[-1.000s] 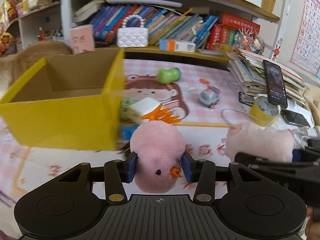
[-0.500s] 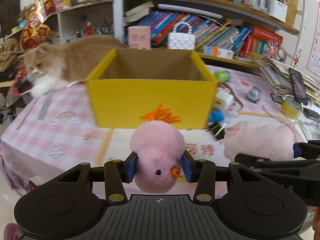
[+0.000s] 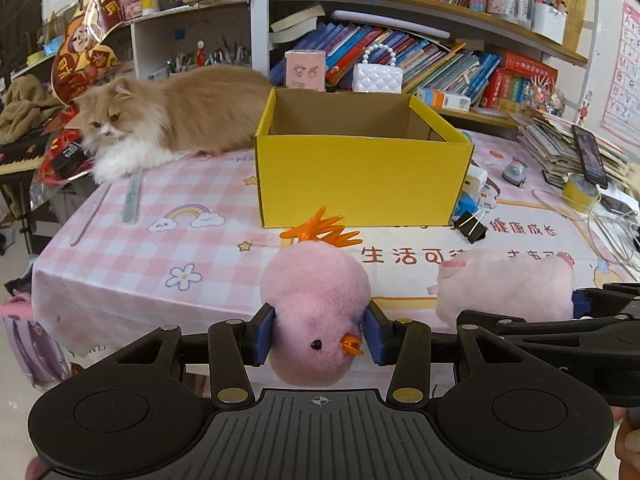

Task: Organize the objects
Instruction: 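Carry the chick and pig with both grippers over the yellow box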

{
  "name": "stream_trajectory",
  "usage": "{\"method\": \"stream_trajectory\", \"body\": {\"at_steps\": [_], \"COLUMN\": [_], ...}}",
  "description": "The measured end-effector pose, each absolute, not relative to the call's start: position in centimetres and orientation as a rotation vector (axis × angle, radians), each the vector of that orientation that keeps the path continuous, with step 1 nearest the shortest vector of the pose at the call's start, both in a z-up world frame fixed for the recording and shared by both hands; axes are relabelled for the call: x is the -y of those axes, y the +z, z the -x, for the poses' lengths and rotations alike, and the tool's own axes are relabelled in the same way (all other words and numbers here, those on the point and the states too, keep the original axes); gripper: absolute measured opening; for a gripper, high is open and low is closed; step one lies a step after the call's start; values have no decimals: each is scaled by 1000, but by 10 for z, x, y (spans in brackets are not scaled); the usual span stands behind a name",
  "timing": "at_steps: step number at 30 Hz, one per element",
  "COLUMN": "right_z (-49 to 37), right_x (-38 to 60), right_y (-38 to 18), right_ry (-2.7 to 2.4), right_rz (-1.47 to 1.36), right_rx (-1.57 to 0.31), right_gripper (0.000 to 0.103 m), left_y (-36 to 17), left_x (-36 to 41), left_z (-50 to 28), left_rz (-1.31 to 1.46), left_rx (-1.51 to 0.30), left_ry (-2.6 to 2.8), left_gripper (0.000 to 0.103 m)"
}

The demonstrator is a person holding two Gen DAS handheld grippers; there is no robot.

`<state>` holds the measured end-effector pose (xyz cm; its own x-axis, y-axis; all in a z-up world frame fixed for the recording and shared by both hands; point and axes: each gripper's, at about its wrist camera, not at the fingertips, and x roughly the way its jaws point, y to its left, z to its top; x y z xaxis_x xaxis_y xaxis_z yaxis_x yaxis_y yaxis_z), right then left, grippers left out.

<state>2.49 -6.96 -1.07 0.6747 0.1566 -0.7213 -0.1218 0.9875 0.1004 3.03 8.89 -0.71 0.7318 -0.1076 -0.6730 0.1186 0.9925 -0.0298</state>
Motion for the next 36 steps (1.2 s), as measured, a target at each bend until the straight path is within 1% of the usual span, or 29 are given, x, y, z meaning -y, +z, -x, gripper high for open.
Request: {"method": "stream_trajectory", "body": {"at_steps": [5,11,23,36], "right_z": [-20,-16,-25,-90], "right_x": [60,51,43,54], "right_y": [-11,-10,-1,52], "right_ry": [126,111,81,106], "right_rz": [-60,-58,-54,-17], "right_rx": [-826,-828,-801,-627], "right_gripper": [65,65,65,65], "left_y": [-11,-7,8,52], "left_x": [-95,-103,-110,-105], "left_z": [-26,-22,-38,-100], "left_rz": [-26,-29,11,7], "left_rx": [-753,-727,-686,-561], "left_ry": [-167,-182,-211,-197], "left_gripper": [44,44,44,44]}}
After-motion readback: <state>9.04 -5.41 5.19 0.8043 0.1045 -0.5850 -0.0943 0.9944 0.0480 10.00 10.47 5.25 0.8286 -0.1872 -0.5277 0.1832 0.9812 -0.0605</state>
